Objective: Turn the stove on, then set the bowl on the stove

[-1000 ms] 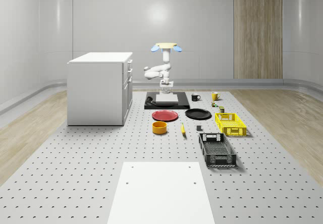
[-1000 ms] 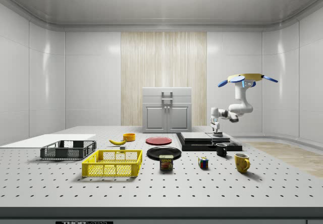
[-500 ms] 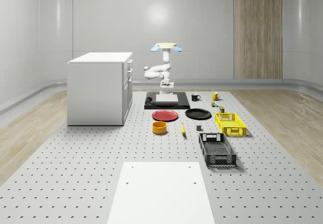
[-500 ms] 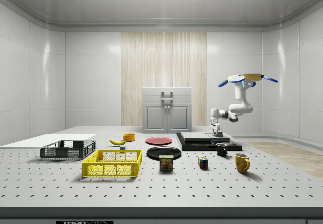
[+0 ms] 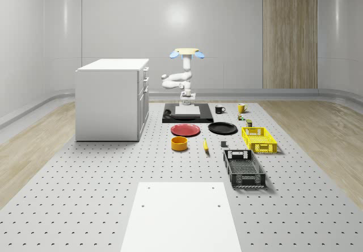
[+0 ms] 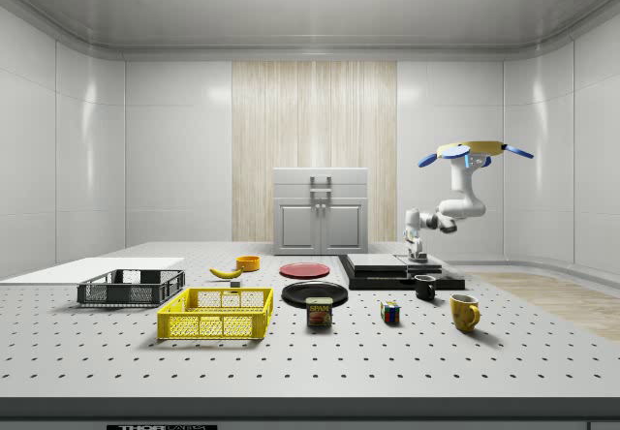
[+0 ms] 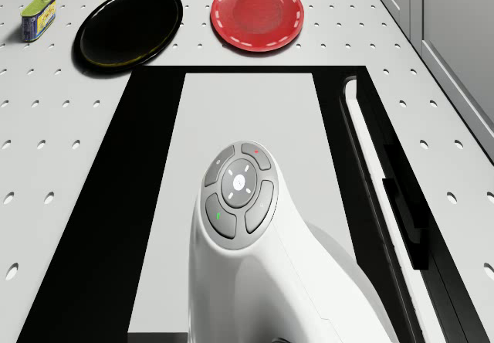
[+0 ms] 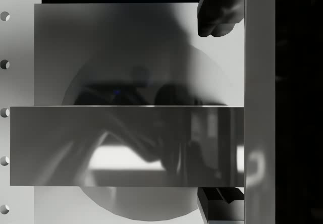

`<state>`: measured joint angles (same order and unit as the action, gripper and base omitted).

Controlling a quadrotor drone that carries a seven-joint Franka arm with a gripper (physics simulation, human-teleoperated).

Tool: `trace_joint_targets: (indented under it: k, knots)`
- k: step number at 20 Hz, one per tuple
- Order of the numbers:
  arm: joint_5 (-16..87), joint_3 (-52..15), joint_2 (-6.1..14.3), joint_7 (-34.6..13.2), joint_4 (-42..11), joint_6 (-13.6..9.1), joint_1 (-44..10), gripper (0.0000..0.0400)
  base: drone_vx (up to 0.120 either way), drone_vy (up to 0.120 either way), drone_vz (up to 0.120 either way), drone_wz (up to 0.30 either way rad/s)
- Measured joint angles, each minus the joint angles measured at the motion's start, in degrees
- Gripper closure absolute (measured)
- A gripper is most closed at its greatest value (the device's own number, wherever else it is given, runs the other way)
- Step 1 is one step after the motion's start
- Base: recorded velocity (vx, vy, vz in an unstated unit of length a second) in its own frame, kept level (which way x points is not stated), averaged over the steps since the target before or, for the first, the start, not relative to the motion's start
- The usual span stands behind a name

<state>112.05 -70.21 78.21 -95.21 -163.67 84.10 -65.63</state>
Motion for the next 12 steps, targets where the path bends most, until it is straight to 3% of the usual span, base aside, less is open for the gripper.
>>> trace_joint_targets:
  k: [4,6,7,12]
  knots:
    - [0.16,0.14,-0.07,-1.8,0.09,0.01,-1.87,0.0,0.0,0.0,0.0,0.0]
    - [-0.45,-0.55,0.96,-10.5,-0.31,-0.06,-6.56,0.0,0.0,0.0,0.0,0.0]
    - [-1.35,-1.18,2.49,-11.96,0.14,1.18,-8.5,0.0,0.0,0.0,0.0,0.0]
    - [-1.51,-0.89,3.29,-8.58,0.48,2.71,-7.55,0.0,0.0,0.0,0.0,0.0]
